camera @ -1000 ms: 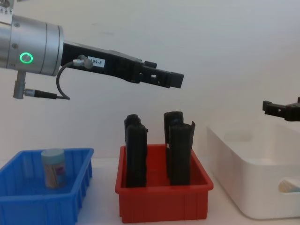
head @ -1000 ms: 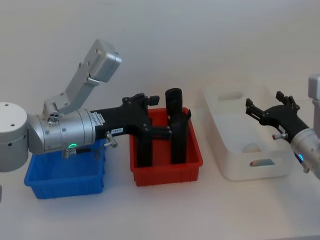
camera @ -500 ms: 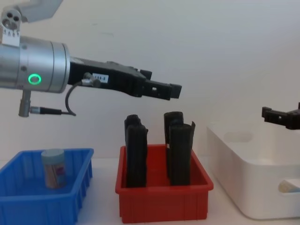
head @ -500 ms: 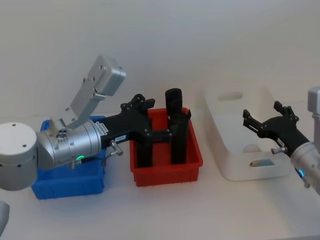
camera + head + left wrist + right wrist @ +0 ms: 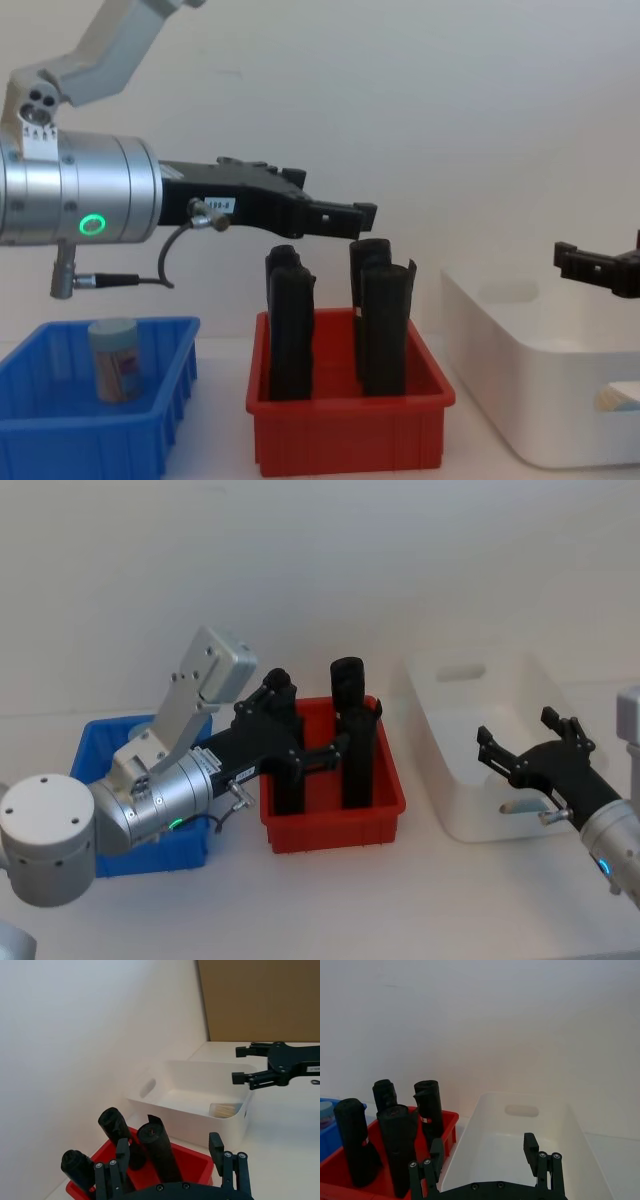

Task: Pick the cotton swabs from the blue box and place them into the white box.

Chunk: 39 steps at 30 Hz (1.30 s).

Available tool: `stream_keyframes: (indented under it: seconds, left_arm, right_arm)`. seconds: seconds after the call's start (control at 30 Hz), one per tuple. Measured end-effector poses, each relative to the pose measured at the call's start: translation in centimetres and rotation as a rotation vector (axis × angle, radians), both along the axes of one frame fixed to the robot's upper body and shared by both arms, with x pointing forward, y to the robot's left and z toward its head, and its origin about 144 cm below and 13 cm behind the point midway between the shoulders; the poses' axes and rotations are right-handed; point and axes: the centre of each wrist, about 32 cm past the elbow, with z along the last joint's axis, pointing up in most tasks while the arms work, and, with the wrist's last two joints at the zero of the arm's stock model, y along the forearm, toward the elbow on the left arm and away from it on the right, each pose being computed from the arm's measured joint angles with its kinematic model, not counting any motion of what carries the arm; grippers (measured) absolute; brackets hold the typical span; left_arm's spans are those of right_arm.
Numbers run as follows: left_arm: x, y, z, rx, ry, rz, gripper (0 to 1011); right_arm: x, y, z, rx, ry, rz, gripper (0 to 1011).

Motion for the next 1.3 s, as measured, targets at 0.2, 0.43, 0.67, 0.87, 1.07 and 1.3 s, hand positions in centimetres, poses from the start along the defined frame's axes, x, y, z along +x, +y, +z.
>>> stream_keyframes:
  seconds: [0.2,0.43,0.67,0.87,1.07,1.3]
  left_arm:
    - [-0.7,-0.5,-1.2,-0.014,-0.024,0.052,1004]
    - [-1.6,-1.1,-2.5,-0.032,-0.05,0.111,1004]
    - [-2.5,-1.6,-3.8,-0.053,-0.074,0.171,1004]
    - [-3.3,-2.0,-4.8,-0.071,-0.093,0.219,1004]
    - [-4.2,-2.5,-5.9,-0.094,-0.113,0.272,1004]
    - [-5.1,-3.0,-6.9,-0.118,-0.131,0.327,1004]
  right_arm:
    - [-1.8,0.6,0.1,0.002,-0.001,0.013,1002]
    - [-3.8,1.2,0.2,0.004,0.001,0.026,1002]
    - [-5.6,1.8,0.5,0.009,0.001,0.038,1002]
    - [-6.0,1.9,0.5,0.01,0.003,0.041,1001]
    - [-6.1,2.0,0.5,0.011,0.002,0.041,1002]
    - [-6.0,1.9,0.5,0.01,0.002,0.043,1002]
